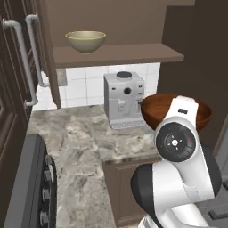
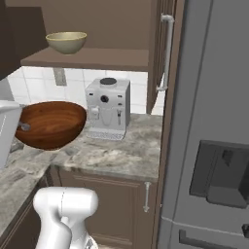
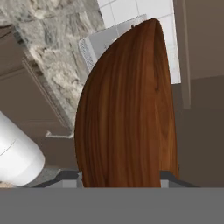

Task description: Pick up the bowls from the cabinet and place each bowl in front of a stool on the dining counter.

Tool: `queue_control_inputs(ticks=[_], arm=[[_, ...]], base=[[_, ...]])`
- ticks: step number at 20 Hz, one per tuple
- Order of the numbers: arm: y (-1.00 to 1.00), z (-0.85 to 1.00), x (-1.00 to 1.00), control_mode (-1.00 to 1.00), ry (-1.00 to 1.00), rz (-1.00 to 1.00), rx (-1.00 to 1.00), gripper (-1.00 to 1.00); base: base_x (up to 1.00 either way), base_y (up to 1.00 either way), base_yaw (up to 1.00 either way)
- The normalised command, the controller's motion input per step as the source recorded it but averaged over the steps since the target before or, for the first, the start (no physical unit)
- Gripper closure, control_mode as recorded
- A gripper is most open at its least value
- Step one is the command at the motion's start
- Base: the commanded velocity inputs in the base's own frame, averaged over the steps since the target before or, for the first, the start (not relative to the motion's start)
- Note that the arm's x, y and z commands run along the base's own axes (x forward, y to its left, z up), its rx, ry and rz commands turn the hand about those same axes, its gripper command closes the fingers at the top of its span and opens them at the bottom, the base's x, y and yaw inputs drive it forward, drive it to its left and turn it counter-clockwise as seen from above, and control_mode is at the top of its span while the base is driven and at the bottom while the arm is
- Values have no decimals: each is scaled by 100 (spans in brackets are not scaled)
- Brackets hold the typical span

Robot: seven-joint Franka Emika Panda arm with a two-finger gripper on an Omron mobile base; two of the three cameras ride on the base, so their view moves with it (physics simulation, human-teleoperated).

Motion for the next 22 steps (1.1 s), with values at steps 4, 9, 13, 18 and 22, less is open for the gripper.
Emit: queue_control_inputs(ticks=[4, 9, 13, 18, 22], arm=[[0, 0, 0, 100, 0, 0, 0, 100], [0, 0, 0, 100, 0, 0, 0, 100], [0, 0, 0, 100, 0, 0, 0, 100], [0, 0, 0, 100, 0, 0, 0, 100], [0, 0, 0, 100, 0, 0, 0, 100]], base=[[-86, -15, -12], [-84, -34, -15], [-78, -64, -33], [-57, -88, -48], [-28, -100, -57]])
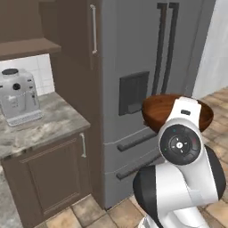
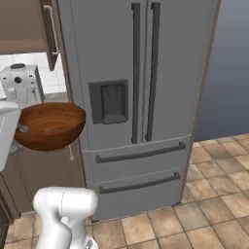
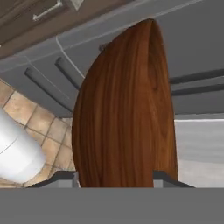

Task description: Pick up the bowls from the cabinet and place each bowl in front of a stool on the dining counter.

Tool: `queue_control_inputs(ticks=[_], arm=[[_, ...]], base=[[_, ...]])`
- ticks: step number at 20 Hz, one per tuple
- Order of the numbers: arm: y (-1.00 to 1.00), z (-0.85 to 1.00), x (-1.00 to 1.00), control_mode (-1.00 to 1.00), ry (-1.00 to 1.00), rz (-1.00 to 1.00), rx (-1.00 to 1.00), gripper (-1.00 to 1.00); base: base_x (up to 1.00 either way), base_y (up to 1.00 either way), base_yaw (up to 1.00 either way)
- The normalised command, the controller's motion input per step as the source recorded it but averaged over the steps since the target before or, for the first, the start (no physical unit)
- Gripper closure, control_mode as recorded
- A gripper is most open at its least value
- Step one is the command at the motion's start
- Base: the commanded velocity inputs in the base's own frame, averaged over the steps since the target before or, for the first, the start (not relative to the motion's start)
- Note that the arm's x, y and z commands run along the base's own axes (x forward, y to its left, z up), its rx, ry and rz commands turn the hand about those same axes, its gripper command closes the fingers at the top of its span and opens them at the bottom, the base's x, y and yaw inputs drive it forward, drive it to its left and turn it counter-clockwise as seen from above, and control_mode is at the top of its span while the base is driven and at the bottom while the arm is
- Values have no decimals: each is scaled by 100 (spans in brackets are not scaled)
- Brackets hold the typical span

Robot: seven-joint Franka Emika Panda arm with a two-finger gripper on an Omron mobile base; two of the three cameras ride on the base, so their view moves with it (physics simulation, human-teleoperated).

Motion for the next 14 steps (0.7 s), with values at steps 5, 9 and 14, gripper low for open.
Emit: queue_control_inputs(ticks=[5, 9, 14], arm=[[0, 0, 0, 100, 0, 0, 0, 100], [0, 0, 0, 100, 0, 0, 0, 100], [0, 0, 0, 100, 0, 0, 0, 100]], base=[[4, -98, -70], [19, -82, -81], [26, -61, -82]])
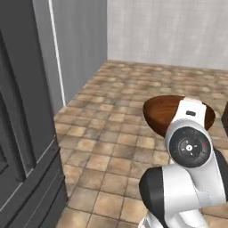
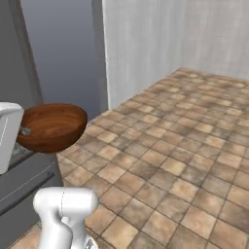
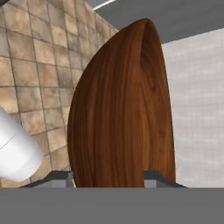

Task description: Pick up the bowls from the cabinet and place each bowl in front of a stool on the dining counter.

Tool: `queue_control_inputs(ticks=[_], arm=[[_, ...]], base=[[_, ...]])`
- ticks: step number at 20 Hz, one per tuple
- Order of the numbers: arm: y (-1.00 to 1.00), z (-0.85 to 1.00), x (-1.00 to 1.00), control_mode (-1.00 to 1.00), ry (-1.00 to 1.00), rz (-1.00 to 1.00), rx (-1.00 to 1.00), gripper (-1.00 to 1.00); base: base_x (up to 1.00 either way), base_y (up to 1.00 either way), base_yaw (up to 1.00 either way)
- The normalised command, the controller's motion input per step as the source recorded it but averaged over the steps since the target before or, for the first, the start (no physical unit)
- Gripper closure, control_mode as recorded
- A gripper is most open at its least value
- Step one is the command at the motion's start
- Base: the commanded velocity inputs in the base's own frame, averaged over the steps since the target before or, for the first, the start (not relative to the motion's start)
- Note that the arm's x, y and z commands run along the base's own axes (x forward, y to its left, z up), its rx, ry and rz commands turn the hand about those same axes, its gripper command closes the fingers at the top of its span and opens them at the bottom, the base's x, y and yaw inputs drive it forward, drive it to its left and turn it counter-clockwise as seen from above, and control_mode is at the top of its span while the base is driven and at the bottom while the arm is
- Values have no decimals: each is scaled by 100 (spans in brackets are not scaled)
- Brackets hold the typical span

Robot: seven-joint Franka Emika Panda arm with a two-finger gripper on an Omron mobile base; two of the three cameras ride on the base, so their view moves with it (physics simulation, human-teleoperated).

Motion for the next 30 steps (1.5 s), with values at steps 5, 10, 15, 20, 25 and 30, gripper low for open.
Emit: queue_control_inputs(ticks=[5, 10, 15, 20, 25, 30], arm=[[0, 0, 0, 100, 0, 0, 0, 100], [0, 0, 0, 100, 0, 0, 0, 100], [0, 0, 0, 100, 0, 0, 0, 100], [0, 0, 0, 100, 0, 0, 0, 100], [0, 0, 0, 100, 0, 0, 0, 100], [0, 0, 0, 100, 0, 0, 0, 100]], base=[[46, -39, -78], [58, -30, -69], [59, -37, -53], [67, -46, -13], [91, -13, -36], [99, 10, -65]])
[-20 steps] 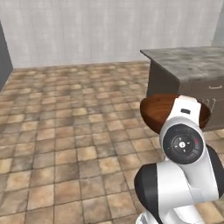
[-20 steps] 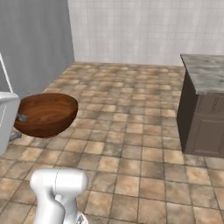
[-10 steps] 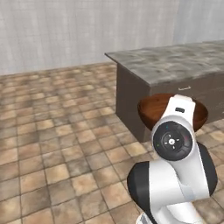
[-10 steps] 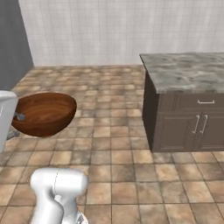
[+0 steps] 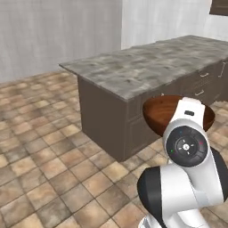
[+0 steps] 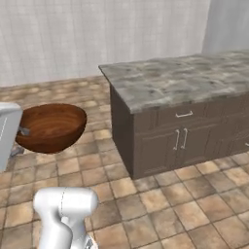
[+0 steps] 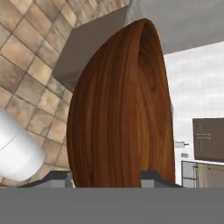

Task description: Pick up the bowls from the cabinet and place each bowl in front of a stool on the dining counter.

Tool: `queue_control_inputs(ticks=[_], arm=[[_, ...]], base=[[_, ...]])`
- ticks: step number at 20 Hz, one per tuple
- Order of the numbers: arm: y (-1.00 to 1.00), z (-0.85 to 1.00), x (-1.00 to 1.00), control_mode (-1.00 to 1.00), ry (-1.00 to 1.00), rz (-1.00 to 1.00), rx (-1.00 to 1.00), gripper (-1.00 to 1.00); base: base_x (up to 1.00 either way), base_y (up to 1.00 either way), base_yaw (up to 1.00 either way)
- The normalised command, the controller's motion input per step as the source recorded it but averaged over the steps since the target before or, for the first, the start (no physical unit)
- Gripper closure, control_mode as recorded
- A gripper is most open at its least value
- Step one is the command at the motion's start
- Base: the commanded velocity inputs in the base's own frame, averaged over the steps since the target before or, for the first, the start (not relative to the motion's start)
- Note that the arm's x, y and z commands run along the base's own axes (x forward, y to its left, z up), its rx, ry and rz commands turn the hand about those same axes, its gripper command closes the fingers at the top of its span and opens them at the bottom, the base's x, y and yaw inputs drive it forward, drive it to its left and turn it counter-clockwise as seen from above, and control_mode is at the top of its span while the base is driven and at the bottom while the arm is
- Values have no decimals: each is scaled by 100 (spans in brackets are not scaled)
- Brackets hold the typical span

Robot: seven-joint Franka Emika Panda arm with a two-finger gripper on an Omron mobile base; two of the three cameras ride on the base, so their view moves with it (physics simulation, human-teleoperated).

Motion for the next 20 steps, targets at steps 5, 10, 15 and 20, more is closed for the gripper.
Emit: queue_control_inputs(ticks=[5, 10, 15, 20], arm=[[0, 0, 0, 100, 0, 0, 0, 100], [0, 0, 0, 100, 0, 0, 0, 100], [0, 0, 0, 100, 0, 0, 0, 100], [0, 0, 0, 100, 0, 0, 0, 100]], base=[[100, 44, -61], [90, 91, -57], [63, 100, -55], [33, 100, -42]])
